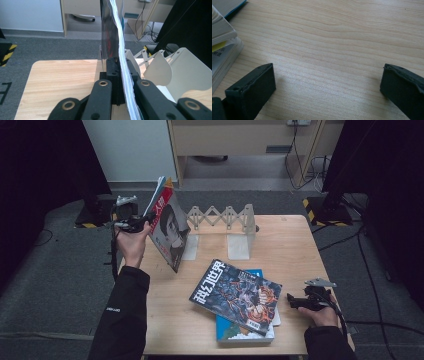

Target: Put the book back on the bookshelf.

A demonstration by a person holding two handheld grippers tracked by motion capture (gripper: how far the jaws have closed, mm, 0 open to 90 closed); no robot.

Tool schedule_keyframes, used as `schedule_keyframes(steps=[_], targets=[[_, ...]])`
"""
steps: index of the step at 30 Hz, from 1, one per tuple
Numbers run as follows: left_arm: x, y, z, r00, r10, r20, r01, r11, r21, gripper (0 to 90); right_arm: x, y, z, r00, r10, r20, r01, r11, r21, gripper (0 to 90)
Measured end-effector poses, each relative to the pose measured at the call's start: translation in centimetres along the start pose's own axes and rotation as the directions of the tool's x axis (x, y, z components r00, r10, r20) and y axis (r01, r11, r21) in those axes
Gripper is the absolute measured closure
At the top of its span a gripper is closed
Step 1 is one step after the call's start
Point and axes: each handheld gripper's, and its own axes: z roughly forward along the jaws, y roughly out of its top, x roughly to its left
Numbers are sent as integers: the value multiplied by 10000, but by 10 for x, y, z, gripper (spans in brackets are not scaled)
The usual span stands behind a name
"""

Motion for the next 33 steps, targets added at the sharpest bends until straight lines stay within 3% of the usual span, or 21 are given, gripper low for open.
schedule_keyframes(steps=[10, 16, 27, 33], targets=[[-6, -6, 17, 9976, 512, -466, -500, 9984, 269, 862, 0, 0, 0, 10000, -35, -12, 35, 10000, 5, 2], [-7, -9, 21, 9963, 688, -512, -664, 9966, 482, 862, 0, 0, 0, 10000, -32, -3, 32, 10000, -14, 2], [-1, -14, 20, 9997, 194, 148, -202, 9982, 572, 850, 0, 0, 0, 10000, -46, -7, 46, 10000, 0, 2], [0, -10, 24, 9989, -25, 474, -5, 9980, 636, 791, 0, 0, 0, 10000, -44, -6, 44, 10000, -1, 2]])
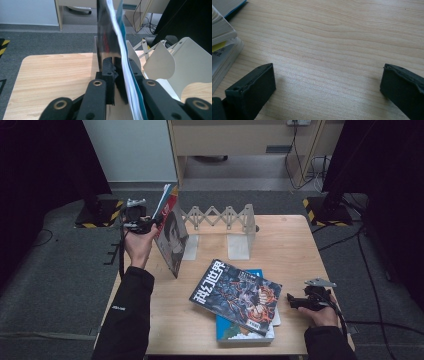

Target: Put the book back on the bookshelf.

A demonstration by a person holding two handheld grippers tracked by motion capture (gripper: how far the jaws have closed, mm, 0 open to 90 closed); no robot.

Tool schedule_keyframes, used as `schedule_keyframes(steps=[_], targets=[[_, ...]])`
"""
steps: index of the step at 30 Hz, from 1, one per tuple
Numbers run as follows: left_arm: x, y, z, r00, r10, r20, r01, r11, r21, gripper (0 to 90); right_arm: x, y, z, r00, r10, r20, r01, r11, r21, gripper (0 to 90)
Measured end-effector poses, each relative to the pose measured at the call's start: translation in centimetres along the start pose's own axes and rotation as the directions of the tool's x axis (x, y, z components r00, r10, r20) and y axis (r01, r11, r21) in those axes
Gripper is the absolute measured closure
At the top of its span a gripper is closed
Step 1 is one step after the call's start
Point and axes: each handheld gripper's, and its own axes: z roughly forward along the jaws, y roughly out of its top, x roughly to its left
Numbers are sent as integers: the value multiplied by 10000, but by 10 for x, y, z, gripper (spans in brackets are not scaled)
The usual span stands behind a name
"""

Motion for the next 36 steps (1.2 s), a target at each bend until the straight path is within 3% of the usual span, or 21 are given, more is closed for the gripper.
schedule_keyframes(steps=[2, 5, 8, 19, 23, 26, 27, 36], targets=[[0, 2, 1, 10000, -43, 24, 42, 10000, 57, 763, 0, 0, 0, 10000, 1, -2, -1, 10000, 0, 2], [0, 4, 4, 9999, -135, 20, 135, 9999, 62, 795, 0, 0, 0, 10000, 2, -2, -2, 10000, -1, 2], [-2, 4, 5, 9997, -79, -238, 77, 9999, -81, 850, 0, 0, 0, 10000, 4, 2, -4, 10000, -10, 1], [-10, 4, 18, 9910, 215, -1322, -353, 9940, -1035, 862, 0, 0, 0, 10000, 32, -10, -32, 10000, -17, 1], [-13, 4, 18, 9855, 630, -1579, -804, 9911, -1063, 862, 0, 0, 0, 10000, 10, -27, -10, 10000, -2, 2], [-13, 4, 17, 9842, 718, -1619, -896, 9904, -1056, 862, 0, 0, 0, 10000, 8, -28, -8, 10000, -1, 1], [-14, 5, 16, 9811, 896, -1718, -1088, 9884, -1057, 862, 0, 0, 0, 10000, 11, -27, -11, 10000, 0, 1], [-15, 2, 17, 9751, 1116, -1916, -1322, 9863, -986, 862, 0, 0, 0, 10000, 11, -24, -11, 10000, 1, 2]])
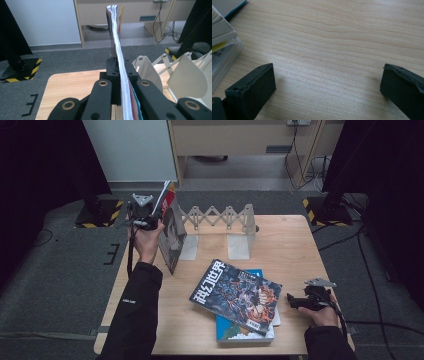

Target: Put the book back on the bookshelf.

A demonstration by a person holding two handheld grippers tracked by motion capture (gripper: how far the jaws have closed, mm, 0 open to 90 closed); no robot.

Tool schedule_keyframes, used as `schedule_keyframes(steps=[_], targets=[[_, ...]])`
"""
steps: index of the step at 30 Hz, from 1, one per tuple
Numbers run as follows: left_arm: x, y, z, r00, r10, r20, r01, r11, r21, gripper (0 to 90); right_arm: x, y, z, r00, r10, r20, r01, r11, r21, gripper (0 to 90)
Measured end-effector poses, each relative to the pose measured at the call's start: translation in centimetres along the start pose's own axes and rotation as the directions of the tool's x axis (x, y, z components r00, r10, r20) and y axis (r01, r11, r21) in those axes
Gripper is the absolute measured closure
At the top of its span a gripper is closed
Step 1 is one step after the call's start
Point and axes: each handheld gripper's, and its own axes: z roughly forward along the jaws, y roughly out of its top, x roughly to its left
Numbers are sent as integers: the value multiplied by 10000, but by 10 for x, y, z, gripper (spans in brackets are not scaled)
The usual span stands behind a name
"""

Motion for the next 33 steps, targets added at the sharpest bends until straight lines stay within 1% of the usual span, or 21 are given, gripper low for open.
schedule_keyframes(steps=[1, 5, 9, 13, 14, 15, 16, 17, 18, 19, 21, 23, 24, 25, 28, 29, 32, 33], targets=[[-1, -1, 0, 10000, 77, 4, -77, 10000, -20, 861, 0, 0, 0, 10000, 3, -1, -3, 10000, 2, 2], [-2, -1, -1, 9999, 136, 52, -136, 9999, -27, 861, 0, 0, 0, 10000, 0, -1, 0, 10000, -1, 2], [-1, -5, -3, 9993, 14, 366, -12, 10000, -42, 855, 0, 0, 0, 10000, -1, -2, 1, 10000, 1, 2], [3, -7, -5, 9990, -84, 433, 87, 10000, -50, 837, 0, 0, 0, 10000, -1, 2, 1, 10000, 3, 2], [4, -7, -5, 9990, -93, 448, 96, 9999, -69, 809, 0, 0, 0, 10000, 2, 0, -2, 10000, 2, 2], [6, -8, -6, 9982, -171, 569, 178, 9998, -110, 797, 0, 0, 0, 10000, 1, 2, -1, 10000, 1, 2], [6, -8, -6, 9982, -171, 569, 178, 9998, -110, 779, 0, 0, 0, 10000, 2, 1, -2, 10000, 2, 2], [8, -9, -8, 9973, -264, 682, 278, 9994, -189, 760, 0, 0, 0, 10000, 2, 1, -2, 10000, 1, 2], [8, -9, -8, 9973, -264, 682, 278, 9994, -189, 747, 0, 0, 0, 10000, 0, 0, 0, 10000, 1, 2], [10, -10, -10, 9959, -329, 843, 356, 9989, -306, 731, 0, 0, 0, 10000, 6, 1, -6, 10000, 2, 2], [11, -10, -12, 9962, -261, 831, 287, 9991, -309, 695, 0, 0, 0, 10000, 1, 1, -1, 10000, 3, 2], [12, -10, -15, 9949, -275, 967, 320, 9985, -452, 658, 0, 0, 0, 10000, 1, 1, -1, 10000, 1, 2], [12, -10, -15, 9949, -275, 967, 320, 9985, -452, 645, 0, 0, 0, 10000, 1, 1, -1, 10000, 1, 2], [13, -10, -18, 9934, -277, 1114, 340, 9979, -548, 633, 0, 0, 0, 10000, 0, 2, 0, 10000, 2, 2], [14, -11, -22, 9932, -238, 1139, 314, 9973, -657, 594, 0, 0, 0, 10000, 1, 1, -1, 10000, 1, 2], [16, -12, -26, 9917, -318, 1248, 413, 9964, -739, 581, 0, 0, 0, 10000, 3, 0, -3, 10000, 2, 2], [18, -14, -30, 9908, -316, 1316, 417, 9963, -746, 558, 0, 0, 0, 10000, 0, 5, 0, 10000, 0, 2], [20, -17, -34, 9899, -319, 1385, 434, 9957, -814, 546, 0, 0, 0, 10000, 0, 3, 0, 10000, 1, 2]])
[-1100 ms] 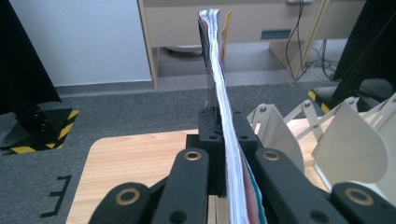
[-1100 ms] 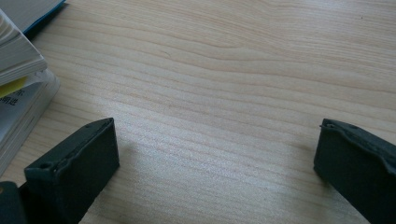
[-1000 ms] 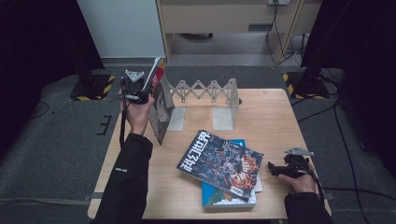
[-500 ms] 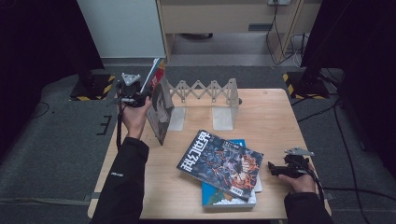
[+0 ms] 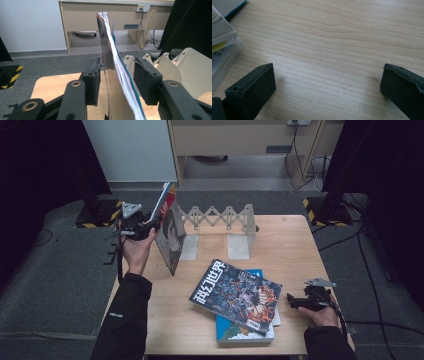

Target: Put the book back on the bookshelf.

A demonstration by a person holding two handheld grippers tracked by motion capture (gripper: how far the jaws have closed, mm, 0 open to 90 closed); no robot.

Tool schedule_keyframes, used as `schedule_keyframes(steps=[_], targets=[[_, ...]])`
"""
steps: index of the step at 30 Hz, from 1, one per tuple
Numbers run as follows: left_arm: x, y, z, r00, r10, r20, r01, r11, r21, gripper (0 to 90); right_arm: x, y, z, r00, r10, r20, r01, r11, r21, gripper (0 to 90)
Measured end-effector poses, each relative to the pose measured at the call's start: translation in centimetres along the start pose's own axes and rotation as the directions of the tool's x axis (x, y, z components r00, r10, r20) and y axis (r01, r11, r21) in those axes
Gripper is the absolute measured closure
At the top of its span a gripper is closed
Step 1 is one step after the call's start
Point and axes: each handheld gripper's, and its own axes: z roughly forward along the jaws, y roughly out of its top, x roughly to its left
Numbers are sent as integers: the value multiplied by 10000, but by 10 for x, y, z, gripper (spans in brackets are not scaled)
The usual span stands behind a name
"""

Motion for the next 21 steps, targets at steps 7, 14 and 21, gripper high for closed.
schedule_keyframes(steps=[7, 14, 21], targets=[[4, -11, -17, 9987, -53, 511, 66, 9996, -256, 493, 0, 0, 0, 10000, 4, 5, -4, 10000, -5, 2], [11, -29, -36, 9952, -339, 923, 371, 9987, -341, 450, 0, 0, 0, 10000, 2, 3, -2, 10000, 2, 2], [16, -48, -45, 9938, -391, 1042, 411, 9990, -169, 414, 0, 0, 0, 10000, 0, 5, 0, 10000, 0, 2]])
